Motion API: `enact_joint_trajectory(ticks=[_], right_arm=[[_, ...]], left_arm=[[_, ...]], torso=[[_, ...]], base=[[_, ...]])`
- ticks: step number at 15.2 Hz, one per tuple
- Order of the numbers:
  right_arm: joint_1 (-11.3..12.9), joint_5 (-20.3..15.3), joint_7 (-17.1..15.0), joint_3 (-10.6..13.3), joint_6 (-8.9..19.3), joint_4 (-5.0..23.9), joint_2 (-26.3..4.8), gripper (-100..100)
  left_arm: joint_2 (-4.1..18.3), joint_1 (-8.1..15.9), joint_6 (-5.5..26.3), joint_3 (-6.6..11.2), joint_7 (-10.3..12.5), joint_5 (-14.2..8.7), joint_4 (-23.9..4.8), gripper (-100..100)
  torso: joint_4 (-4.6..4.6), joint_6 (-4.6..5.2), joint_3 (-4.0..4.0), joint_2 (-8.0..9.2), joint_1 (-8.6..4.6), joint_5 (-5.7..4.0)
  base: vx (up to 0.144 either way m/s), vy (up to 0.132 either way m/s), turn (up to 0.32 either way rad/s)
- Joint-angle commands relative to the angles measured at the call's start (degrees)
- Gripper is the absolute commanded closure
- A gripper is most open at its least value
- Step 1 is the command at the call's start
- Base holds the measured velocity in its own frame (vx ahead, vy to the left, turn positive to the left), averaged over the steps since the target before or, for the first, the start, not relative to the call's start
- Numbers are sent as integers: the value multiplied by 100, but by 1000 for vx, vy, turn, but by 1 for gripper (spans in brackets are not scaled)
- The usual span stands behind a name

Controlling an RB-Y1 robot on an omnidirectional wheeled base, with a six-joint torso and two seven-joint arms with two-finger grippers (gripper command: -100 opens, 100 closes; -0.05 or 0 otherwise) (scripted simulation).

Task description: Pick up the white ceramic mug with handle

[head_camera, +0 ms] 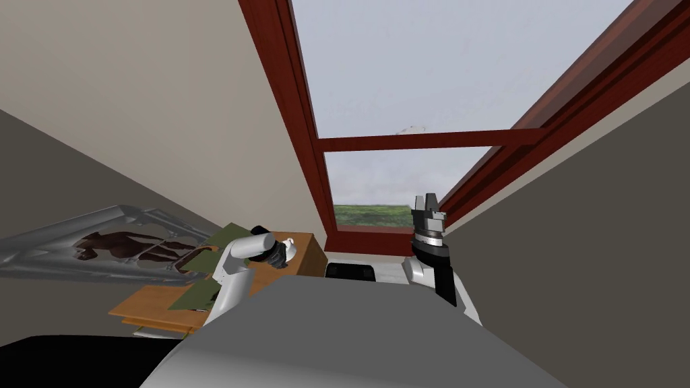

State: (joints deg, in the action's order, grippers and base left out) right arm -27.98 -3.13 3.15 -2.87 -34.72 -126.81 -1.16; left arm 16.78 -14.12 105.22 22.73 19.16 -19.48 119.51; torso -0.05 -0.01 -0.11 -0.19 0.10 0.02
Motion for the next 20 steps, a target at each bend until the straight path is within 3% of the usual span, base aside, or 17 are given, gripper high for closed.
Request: enact_joint_trajectory(ticks=[1,6,11,13,14,18,20], right_arm=[[0,0,0,0,0,0,0,0],[0,0,0,0,0,0,0,0],[-11,4,2,-11,-1,4,3,0],[-11,4,2,-11,-1,4,3,0],[-11,4,2,-11,-1,4,3,0],[-11,4,2,-11,-1,4,3,0],[-11,4,2,-11,-1,4,3,0]], left_arm=[[-1,30,286,24,22,-32,-14,-100],[0,62,705,50,40,-70,-37,-100],[-15,107,229,-42,-36,50,-408,-100],[-7,99,268,-24,-37,31,-382,-100],[-4,105,245,-25,-43,34,-401,100],[-7,105,250,-24,-38,32,-399,100],[-5,81,480,10,12,-18,-175,100]], torso=[[0,0,0,0,0,0],[-1,0,-2,-3,5,0],[1,-18,-1,-1,8,8],[2,-18,1,3,5,7],[2,-18,1,1,8,7],[0,-17,-3,-5,20,13],[1,-16,-5,-10,26,11]], base=[[51,41,-5],[52,42,-1],[-12,-6,-1],[-28,-20,3],[-8,-6,1],[0,0,0],[24,18,-2]])
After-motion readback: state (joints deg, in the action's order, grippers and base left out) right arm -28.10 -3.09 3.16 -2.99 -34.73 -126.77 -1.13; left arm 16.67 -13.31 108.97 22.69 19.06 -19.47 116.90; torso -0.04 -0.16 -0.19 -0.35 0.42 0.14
